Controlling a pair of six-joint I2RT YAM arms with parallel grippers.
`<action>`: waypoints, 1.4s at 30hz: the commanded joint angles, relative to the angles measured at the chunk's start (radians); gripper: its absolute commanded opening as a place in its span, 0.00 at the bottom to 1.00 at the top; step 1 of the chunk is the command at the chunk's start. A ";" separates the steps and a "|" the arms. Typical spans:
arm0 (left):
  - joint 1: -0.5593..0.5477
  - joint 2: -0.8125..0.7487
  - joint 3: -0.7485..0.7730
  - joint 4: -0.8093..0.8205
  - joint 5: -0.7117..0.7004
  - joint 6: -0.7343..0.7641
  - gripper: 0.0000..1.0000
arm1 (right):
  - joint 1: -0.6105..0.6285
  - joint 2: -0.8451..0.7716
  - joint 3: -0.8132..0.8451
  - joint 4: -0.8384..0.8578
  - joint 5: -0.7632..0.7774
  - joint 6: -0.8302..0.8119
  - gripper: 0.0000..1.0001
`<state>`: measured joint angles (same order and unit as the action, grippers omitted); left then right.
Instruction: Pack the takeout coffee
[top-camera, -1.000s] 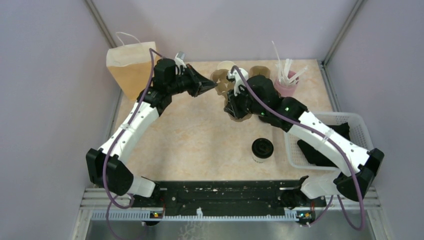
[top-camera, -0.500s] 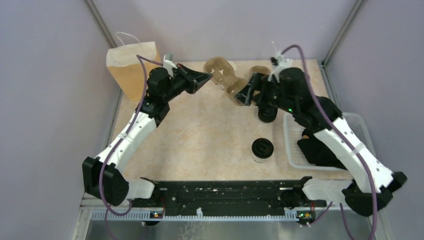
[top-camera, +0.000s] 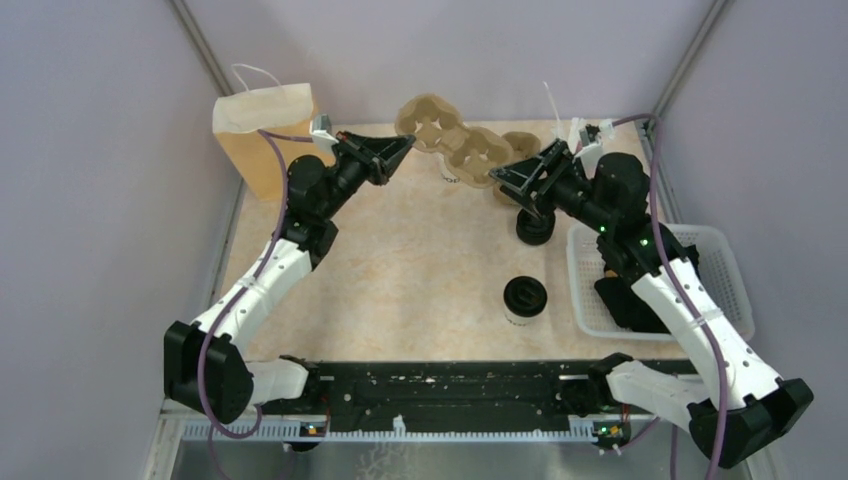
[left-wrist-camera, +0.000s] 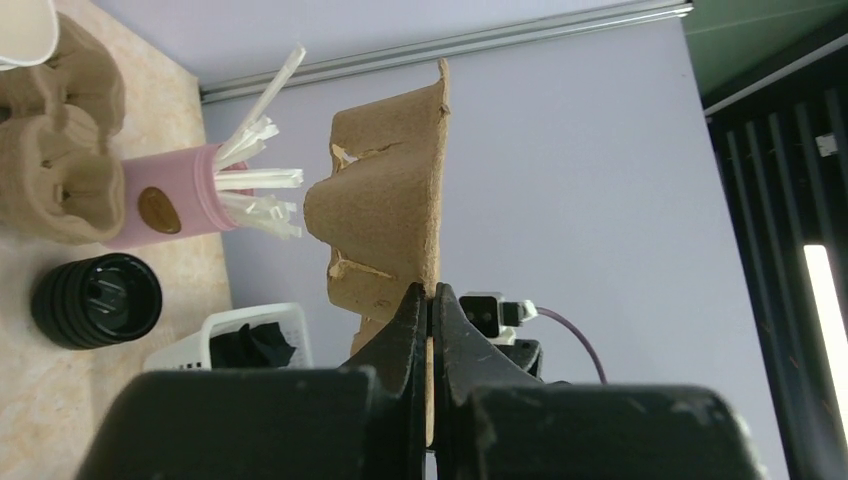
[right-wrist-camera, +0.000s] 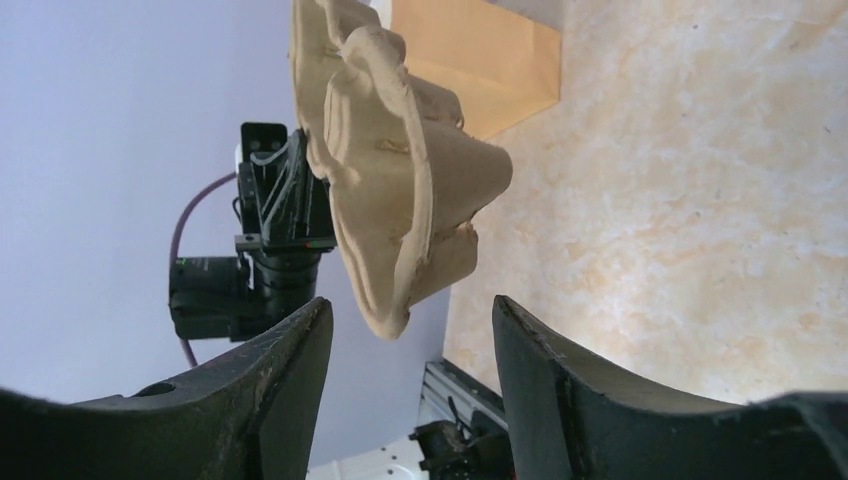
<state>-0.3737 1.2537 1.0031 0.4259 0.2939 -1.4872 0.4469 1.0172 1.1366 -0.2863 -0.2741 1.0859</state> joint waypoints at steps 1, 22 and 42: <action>0.002 -0.019 -0.001 0.145 -0.020 -0.028 0.00 | -0.024 0.003 0.016 0.132 0.011 0.054 0.55; 0.002 0.010 -0.018 0.174 -0.003 -0.051 0.00 | -0.032 0.039 -0.008 0.235 0.032 0.106 0.00; 0.302 -0.073 0.332 -0.947 -0.181 0.645 0.87 | -0.033 -0.089 0.211 -0.314 0.356 -0.507 0.00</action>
<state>-0.1768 1.1610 1.2316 -0.3809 0.1776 -1.0065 0.4225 0.9417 1.2686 -0.5247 -0.0097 0.7433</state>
